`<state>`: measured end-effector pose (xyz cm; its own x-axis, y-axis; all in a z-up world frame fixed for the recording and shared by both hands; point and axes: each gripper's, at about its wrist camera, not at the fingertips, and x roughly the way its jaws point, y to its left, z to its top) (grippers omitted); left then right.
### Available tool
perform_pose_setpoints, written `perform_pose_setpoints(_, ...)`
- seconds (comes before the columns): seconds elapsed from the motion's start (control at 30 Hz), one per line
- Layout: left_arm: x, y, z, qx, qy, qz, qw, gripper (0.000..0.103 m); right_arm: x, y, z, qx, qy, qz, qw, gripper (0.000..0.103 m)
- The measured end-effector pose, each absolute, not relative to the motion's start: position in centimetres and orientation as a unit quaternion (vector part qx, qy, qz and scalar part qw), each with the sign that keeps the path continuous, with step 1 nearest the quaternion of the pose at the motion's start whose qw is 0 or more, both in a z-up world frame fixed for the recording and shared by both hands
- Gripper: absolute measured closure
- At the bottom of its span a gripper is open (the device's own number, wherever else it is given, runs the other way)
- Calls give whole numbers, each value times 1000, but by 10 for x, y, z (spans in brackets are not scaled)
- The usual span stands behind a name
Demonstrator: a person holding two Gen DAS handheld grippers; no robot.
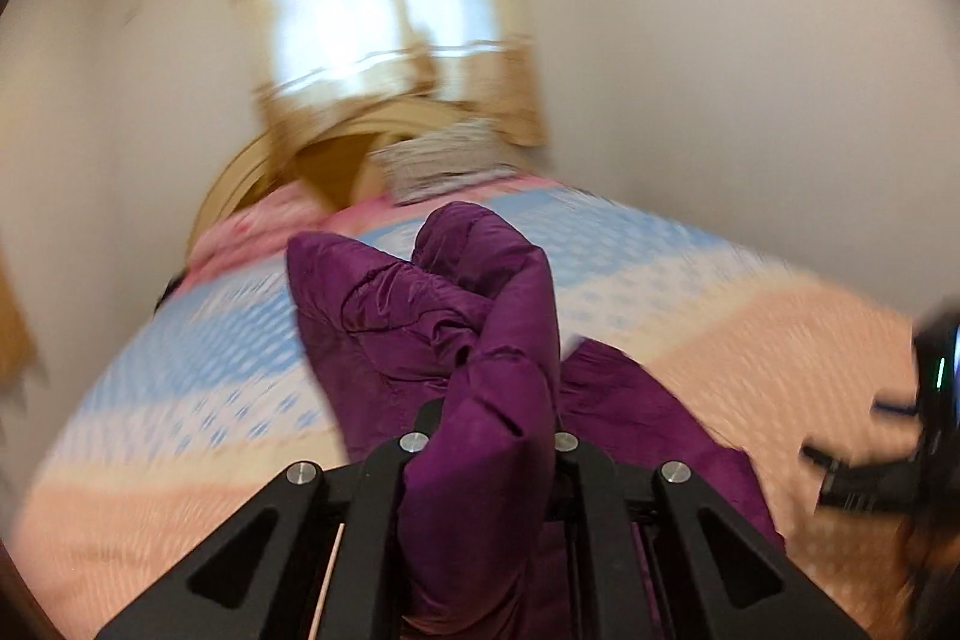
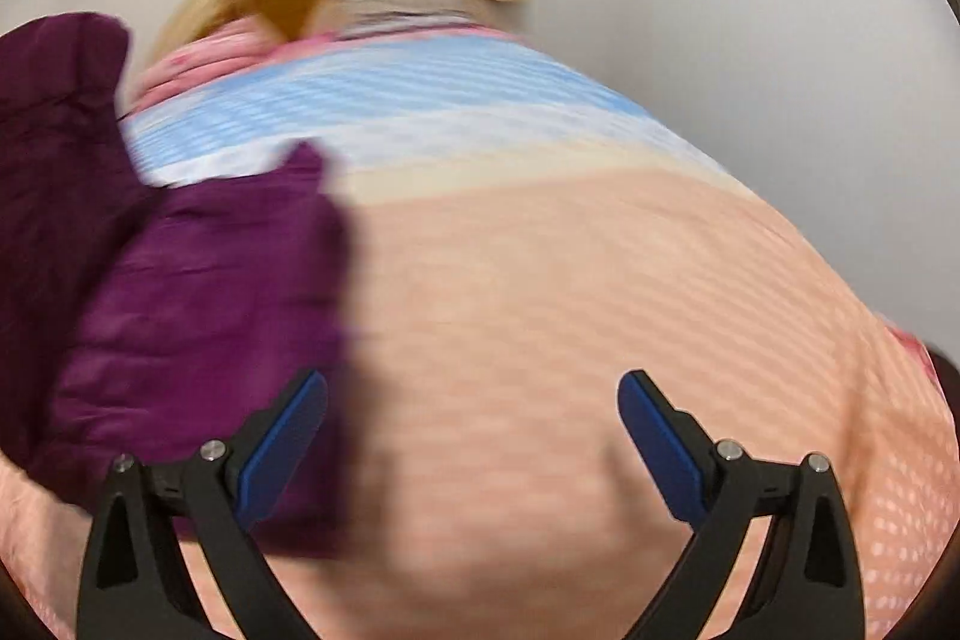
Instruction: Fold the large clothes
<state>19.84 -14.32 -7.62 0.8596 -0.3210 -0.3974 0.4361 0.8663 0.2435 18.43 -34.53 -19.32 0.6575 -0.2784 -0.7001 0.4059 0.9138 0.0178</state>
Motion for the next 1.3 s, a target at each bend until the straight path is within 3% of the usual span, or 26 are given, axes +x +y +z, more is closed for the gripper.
perform_pose_setpoints(0.13, 183, -230, -145, 309, 182, -227, 906, 95, 160, -392, -208, 113, 373, -232, 891, 3)
perform_pose_setpoints(0.27, 167, -267, -205, 403, 174, -225, 870, 95, 149, -413, -221, 129, 381, -241, 883, 3)
perform_pose_setpoints(0.4, 164, -263, -212, 406, 171, -221, 870, 94, 151, -421, -228, 135, 387, -238, 881, 3)
perform_pose_setpoints(0.57, 157, -267, -190, 401, 169, -216, 874, 82, 145, -421, -226, 123, 381, -237, 885, 3)
perform_pose_setpoints(0.6, 149, -270, -182, 398, 163, -218, 876, 70, 144, -422, -225, 124, 381, -237, 885, 3)
perform_pose_setpoints(0.63, 140, -271, -174, 391, 157, -230, 877, 51, 143, -426, -226, 126, 381, -239, 884, 3)
perform_pose_setpoints(0.67, 131, -271, -168, 385, 149, -239, 879, 40, 145, -428, -227, 126, 381, -241, 883, 3)
perform_pose_setpoints(0.7, 121, -267, -158, 380, 130, -244, 883, 22, 146, -431, -227, 127, 381, -243, 883, 3)
perform_pose_setpoints(0.73, 114, -265, -150, 379, 113, -246, 885, 12, 146, -432, -225, 127, 381, -245, 883, 3)
perform_pose_setpoints(0.93, 119, -227, -106, 336, 104, -237, 906, 10, 158, -427, -206, 122, 369, -245, 888, 3)
perform_pose_setpoints(1.0, 147, -203, -95, 306, 120, -191, 925, 10, 168, -418, -189, 127, 360, -229, 895, 9)
perform_pose_setpoints(1.07, 193, -170, -89, 271, 153, -115, 943, 10, 184, -404, -168, 125, 353, -209, 903, 19)
perform_pose_setpoints(1.3, 349, -63, -103, 111, 311, 93, 939, 10, 276, -303, -96, 73, 330, -126, 933, 26)
